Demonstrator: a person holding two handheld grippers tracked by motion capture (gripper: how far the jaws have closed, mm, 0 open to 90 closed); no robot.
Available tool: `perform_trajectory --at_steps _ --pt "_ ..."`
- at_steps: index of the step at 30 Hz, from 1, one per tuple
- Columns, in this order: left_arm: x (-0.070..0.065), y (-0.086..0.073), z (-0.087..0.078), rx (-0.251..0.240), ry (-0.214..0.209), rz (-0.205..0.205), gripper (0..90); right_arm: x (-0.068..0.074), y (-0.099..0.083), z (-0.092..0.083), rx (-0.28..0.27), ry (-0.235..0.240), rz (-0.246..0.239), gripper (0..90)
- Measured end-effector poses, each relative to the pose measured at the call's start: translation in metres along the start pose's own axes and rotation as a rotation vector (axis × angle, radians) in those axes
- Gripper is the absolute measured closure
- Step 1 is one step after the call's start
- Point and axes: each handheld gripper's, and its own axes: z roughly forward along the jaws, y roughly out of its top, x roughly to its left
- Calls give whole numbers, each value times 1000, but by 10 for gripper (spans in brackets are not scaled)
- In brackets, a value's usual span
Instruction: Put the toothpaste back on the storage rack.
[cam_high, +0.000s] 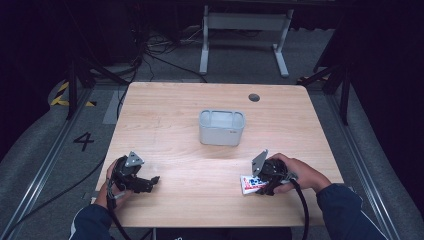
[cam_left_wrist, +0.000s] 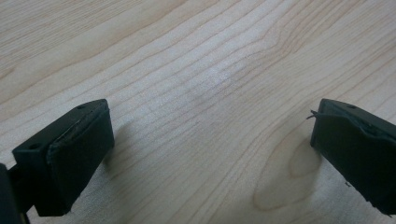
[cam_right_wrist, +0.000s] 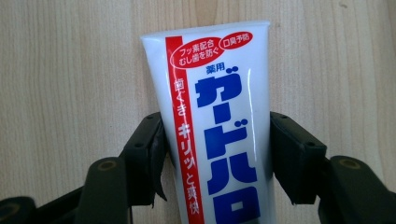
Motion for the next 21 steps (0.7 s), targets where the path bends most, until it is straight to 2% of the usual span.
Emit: perform_trajectory --at_steps 3,8,11,21 --pt "0 0 0 0 0 0 0 0 0 -1 -1 -5 -7 430" --pt "0 0 0 1 -2 -3 0 2 -4 -2 -39 -15 1 474" --pt "0 0 0 2 -3 -3 0 1 -11 -5 -102 -20 4 510" --pt "0 0 0 0 0 0 0 8 -26 -15 -252 -53 41 583"
